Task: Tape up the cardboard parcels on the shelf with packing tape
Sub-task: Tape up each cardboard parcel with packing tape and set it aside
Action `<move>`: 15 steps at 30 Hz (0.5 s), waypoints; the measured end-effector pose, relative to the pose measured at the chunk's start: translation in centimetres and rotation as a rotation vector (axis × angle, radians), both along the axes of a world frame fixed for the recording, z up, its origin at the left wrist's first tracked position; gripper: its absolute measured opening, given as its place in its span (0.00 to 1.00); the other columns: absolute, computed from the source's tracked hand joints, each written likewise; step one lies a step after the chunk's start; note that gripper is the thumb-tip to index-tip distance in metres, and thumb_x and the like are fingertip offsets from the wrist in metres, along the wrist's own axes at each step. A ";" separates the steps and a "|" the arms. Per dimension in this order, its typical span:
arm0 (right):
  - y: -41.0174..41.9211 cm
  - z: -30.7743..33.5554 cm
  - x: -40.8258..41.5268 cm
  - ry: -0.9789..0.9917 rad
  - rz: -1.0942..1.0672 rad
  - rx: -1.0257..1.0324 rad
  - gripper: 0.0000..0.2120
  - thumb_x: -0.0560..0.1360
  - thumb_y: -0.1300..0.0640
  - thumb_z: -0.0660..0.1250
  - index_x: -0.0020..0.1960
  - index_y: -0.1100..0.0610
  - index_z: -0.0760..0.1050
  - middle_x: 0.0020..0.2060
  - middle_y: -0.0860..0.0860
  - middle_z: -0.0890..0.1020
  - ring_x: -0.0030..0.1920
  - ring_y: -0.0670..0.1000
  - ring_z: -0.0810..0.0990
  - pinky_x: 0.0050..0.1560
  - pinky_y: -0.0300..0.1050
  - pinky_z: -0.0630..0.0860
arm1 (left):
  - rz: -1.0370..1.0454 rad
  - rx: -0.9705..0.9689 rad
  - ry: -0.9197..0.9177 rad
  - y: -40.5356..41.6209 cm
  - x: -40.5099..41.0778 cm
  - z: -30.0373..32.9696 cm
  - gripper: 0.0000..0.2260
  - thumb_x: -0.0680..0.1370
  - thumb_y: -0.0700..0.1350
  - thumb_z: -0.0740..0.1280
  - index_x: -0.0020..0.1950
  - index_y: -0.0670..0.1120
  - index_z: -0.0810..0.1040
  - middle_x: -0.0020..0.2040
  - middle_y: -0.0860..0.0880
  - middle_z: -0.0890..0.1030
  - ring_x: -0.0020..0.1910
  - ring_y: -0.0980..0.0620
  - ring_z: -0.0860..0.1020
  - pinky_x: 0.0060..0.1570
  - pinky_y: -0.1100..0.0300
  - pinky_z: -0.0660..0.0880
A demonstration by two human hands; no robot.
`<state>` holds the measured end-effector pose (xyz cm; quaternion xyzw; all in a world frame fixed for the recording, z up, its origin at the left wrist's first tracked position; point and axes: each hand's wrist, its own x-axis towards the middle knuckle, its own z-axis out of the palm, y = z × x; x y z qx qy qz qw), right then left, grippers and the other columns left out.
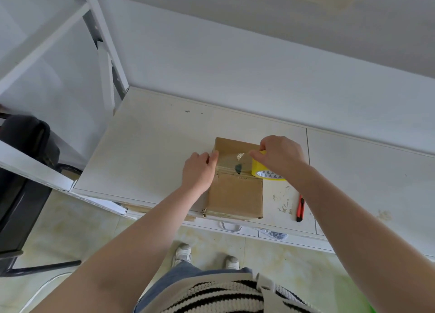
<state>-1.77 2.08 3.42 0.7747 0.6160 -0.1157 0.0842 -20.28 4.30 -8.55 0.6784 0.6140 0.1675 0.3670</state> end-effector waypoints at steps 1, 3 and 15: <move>0.0 0.0 0.0 -0.003 0.002 -0.001 0.18 0.79 0.41 0.60 0.52 0.55 0.78 0.45 0.51 0.82 0.46 0.53 0.79 0.42 0.43 0.68 | -0.023 0.036 0.076 0.0 0.3 0.2 0.20 0.85 0.54 0.50 0.45 0.42 0.73 0.43 0.43 0.74 0.43 0.43 0.73 0.46 0.51 0.72; 0.0 -0.2 0.0 -0.003 0.018 0.004 0.20 0.79 0.39 0.60 0.51 0.55 0.77 0.42 0.50 0.81 0.45 0.52 0.79 0.42 0.43 0.69 | -0.036 0.074 0.159 0.0 0.5 0.2 0.21 0.84 0.57 0.47 0.46 0.45 0.71 0.44 0.45 0.75 0.43 0.43 0.75 0.44 0.51 0.73; -1.3 0.4 7.0 0.024 0.008 -0.051 0.20 0.73 0.33 0.65 0.40 0.50 0.75 0.37 0.46 0.76 0.41 0.50 0.76 0.41 0.44 0.67 | -0.040 0.071 0.309 -0.2 1.0 0.0 0.20 0.85 0.56 0.44 0.49 0.46 0.70 0.36 0.49 0.77 0.36 0.45 0.77 0.33 0.56 0.69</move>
